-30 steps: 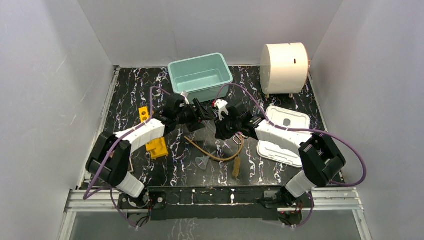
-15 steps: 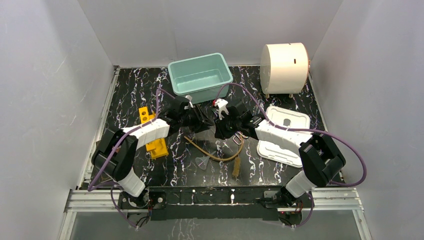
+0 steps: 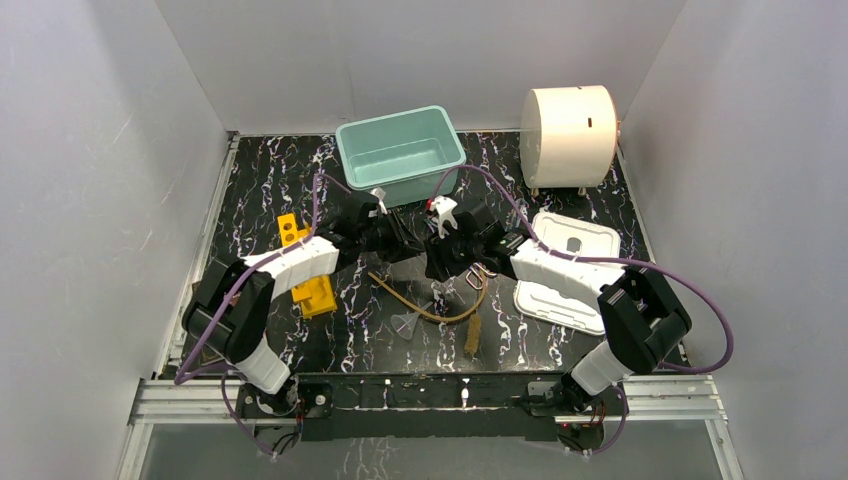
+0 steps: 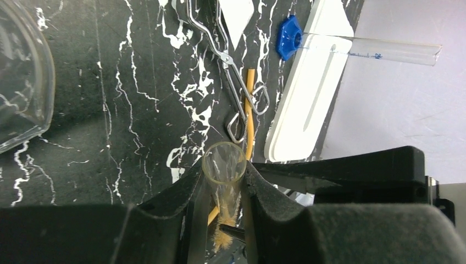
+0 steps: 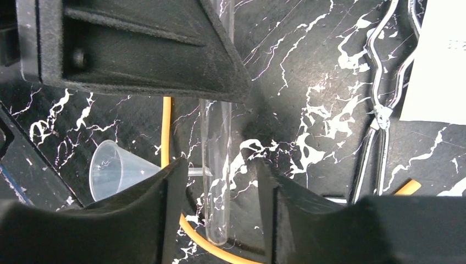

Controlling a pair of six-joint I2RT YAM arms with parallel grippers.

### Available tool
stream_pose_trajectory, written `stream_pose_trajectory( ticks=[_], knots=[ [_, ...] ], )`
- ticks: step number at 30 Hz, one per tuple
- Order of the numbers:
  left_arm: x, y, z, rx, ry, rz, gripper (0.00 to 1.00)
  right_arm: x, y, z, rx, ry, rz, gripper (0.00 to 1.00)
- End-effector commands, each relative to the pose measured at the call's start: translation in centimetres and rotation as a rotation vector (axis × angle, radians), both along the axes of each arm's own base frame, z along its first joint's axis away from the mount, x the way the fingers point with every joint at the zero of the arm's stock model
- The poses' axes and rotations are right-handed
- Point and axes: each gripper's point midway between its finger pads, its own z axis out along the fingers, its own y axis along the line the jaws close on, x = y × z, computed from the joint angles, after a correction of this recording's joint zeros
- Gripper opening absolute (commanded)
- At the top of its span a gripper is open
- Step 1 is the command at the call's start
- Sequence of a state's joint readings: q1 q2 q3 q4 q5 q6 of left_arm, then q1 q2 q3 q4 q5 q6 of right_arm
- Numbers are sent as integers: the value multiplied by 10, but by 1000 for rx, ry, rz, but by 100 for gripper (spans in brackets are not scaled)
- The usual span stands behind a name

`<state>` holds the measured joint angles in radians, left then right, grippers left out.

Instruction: Organize the chemistry lab equipment

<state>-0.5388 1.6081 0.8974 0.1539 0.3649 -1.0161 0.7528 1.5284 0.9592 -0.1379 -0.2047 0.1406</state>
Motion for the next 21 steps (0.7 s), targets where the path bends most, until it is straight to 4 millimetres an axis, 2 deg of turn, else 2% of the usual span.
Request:
stream_pose_trajectory(
  ticks=[1,6,11,15,21],
  knots=[
    [10,6,41,49,-151,-28,13,16,9,44,87,-97,-26,60],
    [9,8,70,58,-235,-66,13,8,13,49,101,-87,31,62],
    [-3,11,90,50,-261,-98,13,-5,20,63,163,-69,96,63],
    [-15,8,105,14,-263,-156,13,-4,19,72,189,-87,71,58],
    [-27,6,121,-37,-263,-176,13,-6,18,84,211,-108,73,46]
  ],
)
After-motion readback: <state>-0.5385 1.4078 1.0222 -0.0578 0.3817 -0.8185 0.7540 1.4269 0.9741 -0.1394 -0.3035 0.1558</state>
